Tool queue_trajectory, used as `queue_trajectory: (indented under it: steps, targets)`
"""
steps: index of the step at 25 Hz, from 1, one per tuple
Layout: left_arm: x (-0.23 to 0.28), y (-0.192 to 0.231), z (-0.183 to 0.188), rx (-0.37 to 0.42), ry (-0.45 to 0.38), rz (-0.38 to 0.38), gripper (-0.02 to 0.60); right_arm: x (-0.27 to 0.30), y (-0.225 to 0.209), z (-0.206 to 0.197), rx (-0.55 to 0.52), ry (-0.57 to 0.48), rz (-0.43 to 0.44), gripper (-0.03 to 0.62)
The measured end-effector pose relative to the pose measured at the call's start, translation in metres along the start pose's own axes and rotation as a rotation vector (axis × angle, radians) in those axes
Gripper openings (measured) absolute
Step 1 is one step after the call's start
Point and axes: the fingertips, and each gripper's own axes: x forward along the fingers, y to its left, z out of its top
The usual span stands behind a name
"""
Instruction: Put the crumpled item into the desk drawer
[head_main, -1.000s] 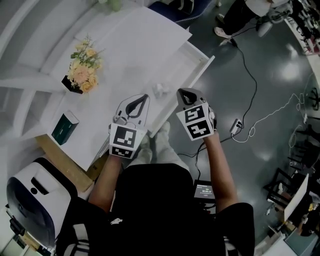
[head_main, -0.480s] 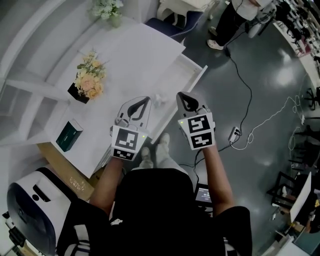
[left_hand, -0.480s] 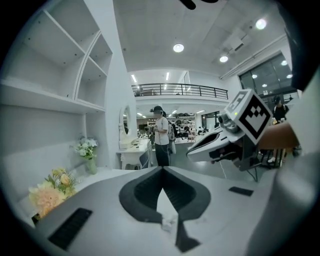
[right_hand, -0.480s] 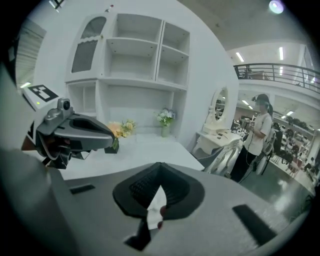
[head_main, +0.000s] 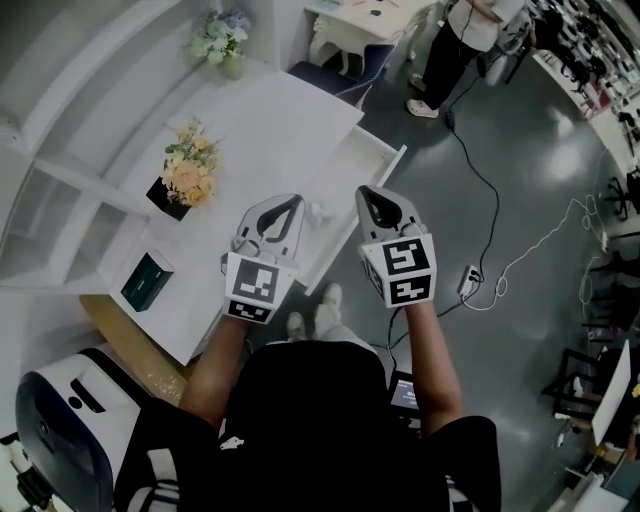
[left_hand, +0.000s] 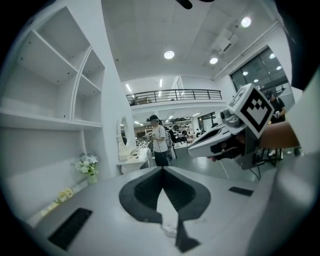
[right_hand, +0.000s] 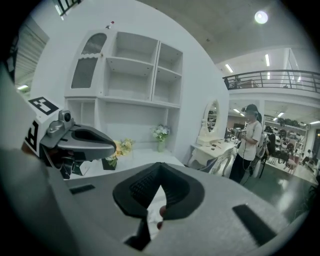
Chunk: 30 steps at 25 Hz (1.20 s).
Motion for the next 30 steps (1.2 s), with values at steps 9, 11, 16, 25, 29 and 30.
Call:
queue_trajectory:
  steps: [9,11,16,25,29,30]
  targets:
    - [-0.018,0.002,0.04,0.05,-0.059,0.001,0.006,-0.024,0.006,0.034,0.03,-0.099,-0.037,-0.003]
    - [-0.02,0.003,0.046,0.058,-0.068,0.002,0.006,-0.029,0.007,0.04,0.029,-0.117,-0.045,-0.003]
    - [-0.025,0.008,0.057,0.065,-0.088,0.008,0.006,-0.036,0.008,0.052,0.026,-0.147,-0.064,-0.003]
    - [-0.03,0.012,0.077,0.076,-0.127,0.012,0.006,-0.049,0.005,0.069,0.013,-0.187,-0.093,-0.003]
    - [-0.029,0.013,0.078,0.08,-0.132,0.008,0.006,-0.049,0.004,0.071,0.007,-0.188,-0.101,-0.004]
    - [-0.028,0.012,0.079,0.081,-0.131,0.008,0.006,-0.049,0.004,0.071,0.005,-0.188,-0.103,-0.005]
